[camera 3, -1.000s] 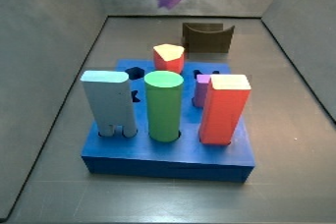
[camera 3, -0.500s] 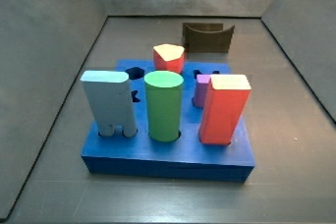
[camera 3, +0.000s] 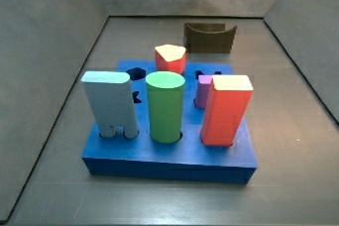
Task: Pick up the star object. Move up. Place the star object on the fixture. Regrasp the star object. Move to above the board. Insert the star object.
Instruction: Place the star object on the fixture.
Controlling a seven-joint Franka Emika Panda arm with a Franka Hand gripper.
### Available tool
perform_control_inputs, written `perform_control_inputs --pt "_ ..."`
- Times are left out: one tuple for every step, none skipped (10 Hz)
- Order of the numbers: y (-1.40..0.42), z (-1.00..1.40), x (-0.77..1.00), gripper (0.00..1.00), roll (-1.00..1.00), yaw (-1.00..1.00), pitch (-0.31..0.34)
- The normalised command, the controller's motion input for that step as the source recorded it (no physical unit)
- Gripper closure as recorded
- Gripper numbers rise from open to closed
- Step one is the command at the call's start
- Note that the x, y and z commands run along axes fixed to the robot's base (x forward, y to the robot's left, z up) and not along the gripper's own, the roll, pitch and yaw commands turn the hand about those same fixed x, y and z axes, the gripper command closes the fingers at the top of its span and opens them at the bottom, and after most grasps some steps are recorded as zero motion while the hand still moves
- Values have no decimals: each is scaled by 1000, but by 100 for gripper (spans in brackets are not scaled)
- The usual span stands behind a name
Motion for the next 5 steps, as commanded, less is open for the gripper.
perform_control_inputs --pt "27 0 430 100 -222 -59 322" --pt "33 -8 391 100 -184 -98 270" --pt "37 1 355 100 -157 -114 227" --pt "37 0 321 100 -138 -115 196" --pt "35 1 274 100 -118 -106 162"
